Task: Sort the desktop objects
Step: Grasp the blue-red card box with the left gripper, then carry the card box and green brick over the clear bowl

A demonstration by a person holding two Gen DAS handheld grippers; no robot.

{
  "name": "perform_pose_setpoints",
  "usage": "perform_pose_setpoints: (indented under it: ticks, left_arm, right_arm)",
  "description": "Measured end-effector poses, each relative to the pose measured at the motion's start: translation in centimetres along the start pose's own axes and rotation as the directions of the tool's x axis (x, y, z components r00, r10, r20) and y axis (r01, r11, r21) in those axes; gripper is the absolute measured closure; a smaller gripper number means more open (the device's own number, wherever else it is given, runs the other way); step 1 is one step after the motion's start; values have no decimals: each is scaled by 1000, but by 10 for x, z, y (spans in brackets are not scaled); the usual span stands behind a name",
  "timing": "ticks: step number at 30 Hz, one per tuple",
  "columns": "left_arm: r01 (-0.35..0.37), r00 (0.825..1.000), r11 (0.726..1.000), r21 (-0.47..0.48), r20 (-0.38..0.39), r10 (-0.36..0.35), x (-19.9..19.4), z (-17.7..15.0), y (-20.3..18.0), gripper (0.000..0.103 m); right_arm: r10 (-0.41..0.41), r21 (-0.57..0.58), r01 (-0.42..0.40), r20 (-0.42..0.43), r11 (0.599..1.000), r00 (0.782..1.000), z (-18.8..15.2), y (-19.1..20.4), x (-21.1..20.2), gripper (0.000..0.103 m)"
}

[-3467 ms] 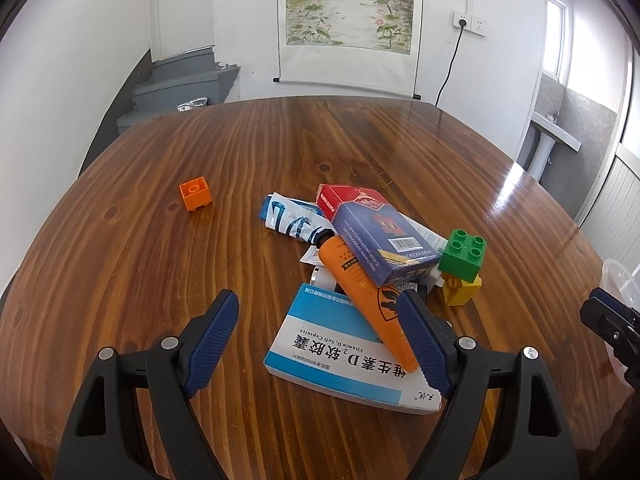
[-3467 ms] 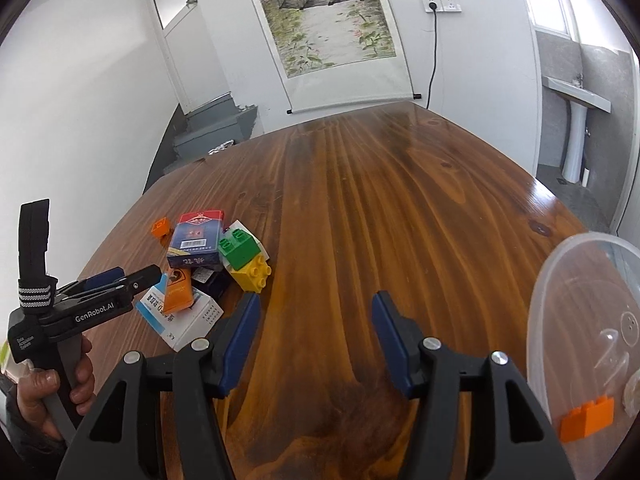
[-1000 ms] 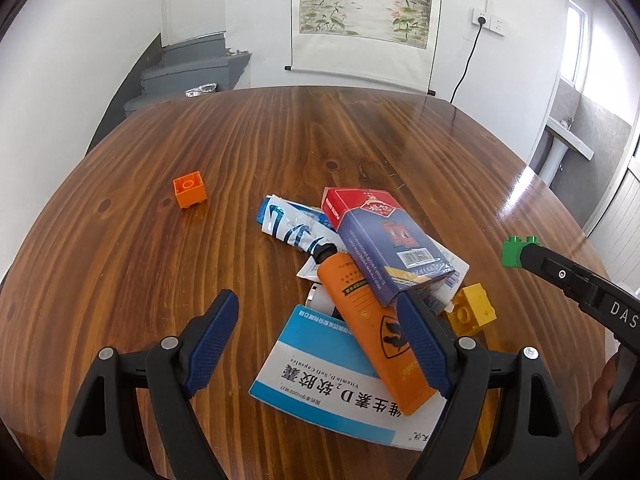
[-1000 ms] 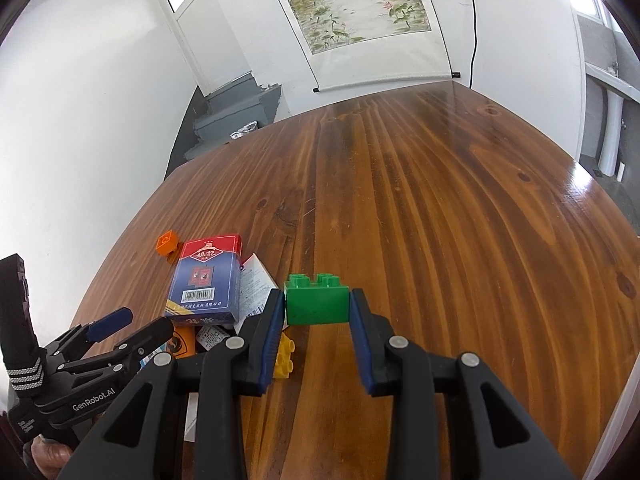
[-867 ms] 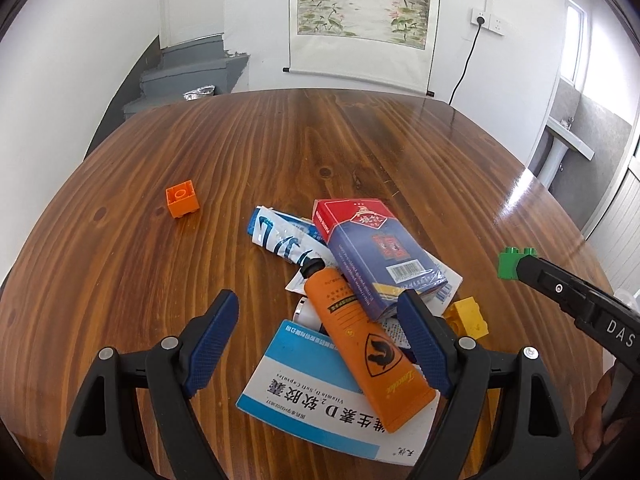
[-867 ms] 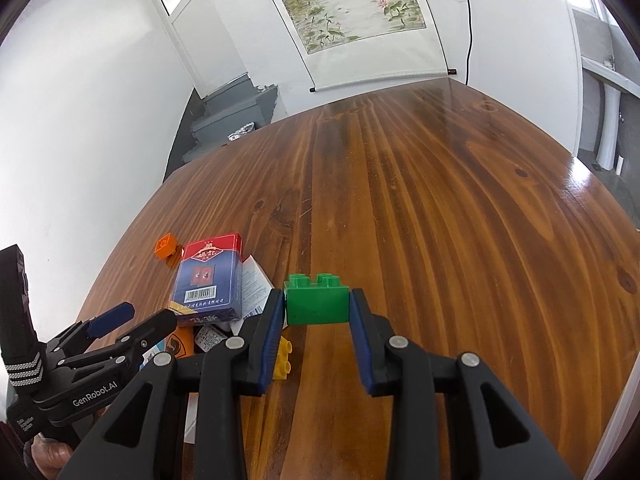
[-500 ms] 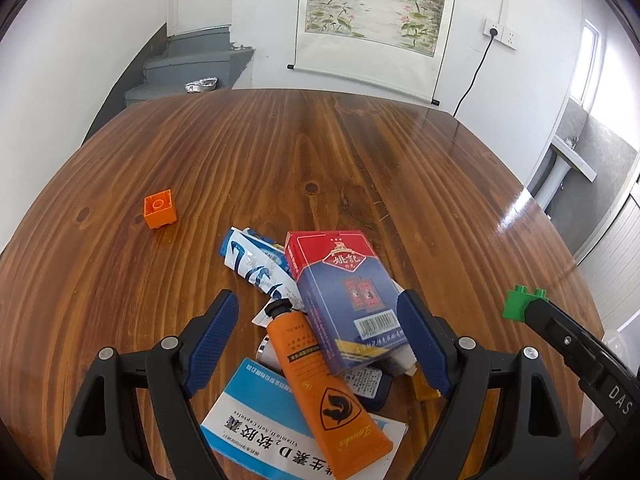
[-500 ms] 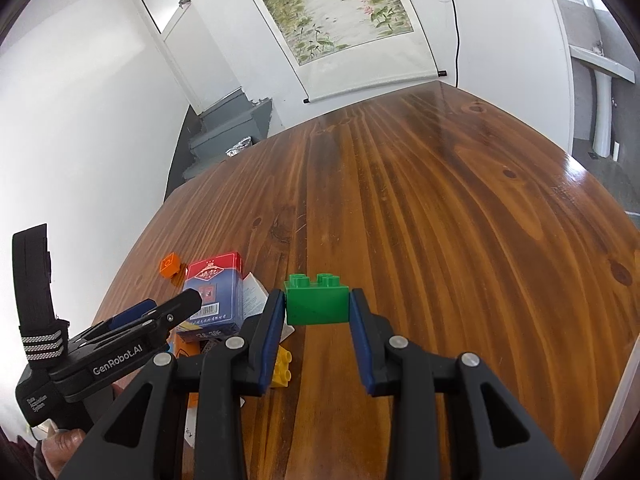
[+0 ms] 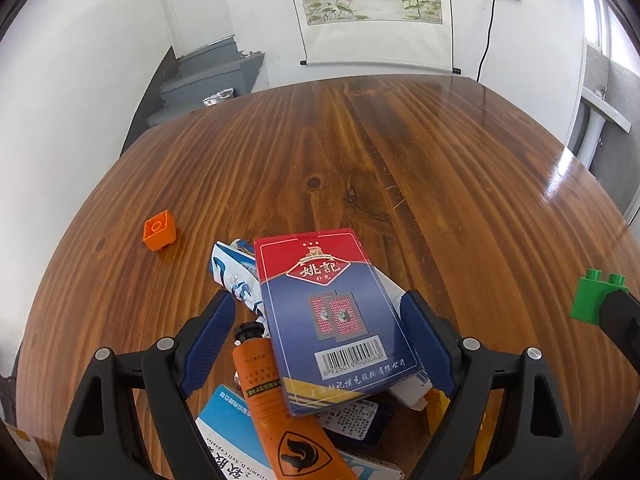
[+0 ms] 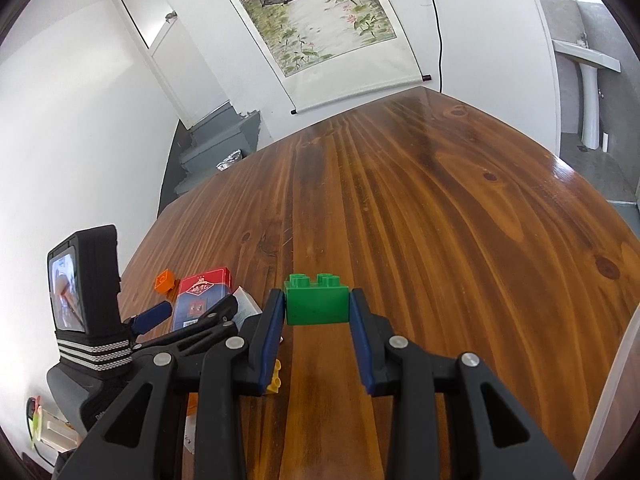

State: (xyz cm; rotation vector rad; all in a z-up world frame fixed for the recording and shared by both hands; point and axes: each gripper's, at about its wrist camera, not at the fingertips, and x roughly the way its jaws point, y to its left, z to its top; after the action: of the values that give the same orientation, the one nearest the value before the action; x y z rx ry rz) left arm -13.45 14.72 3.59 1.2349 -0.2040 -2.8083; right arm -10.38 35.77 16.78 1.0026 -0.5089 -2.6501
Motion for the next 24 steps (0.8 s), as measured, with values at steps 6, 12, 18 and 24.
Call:
perform_pose_setpoints:
  ticks: [6, 12, 18, 24]
  left_arm:
    - [34, 999, 998, -51, 6, -34, 6, -3, 17, 16]
    - [181, 983, 975, -129, 17, -181, 9, -9, 36, 42]
    - [203, 979, 971, -129, 40, -200, 2, -12, 41, 42]
    - [223, 973, 967, -120, 87, -213, -17, -8, 45, 42]
  right_arm:
    - [-3, -20, 3, 7, 1000, 1000, -2, 3, -1, 67]
    - [-12, -32, 12, 5, 999, 1000, -5, 5, -1, 67]
    - [-15, -38, 15, 13, 999, 1000, -4, 6, -1, 67]
    - [-15, -38, 15, 15, 999, 1000, -4, 6, -2, 67]
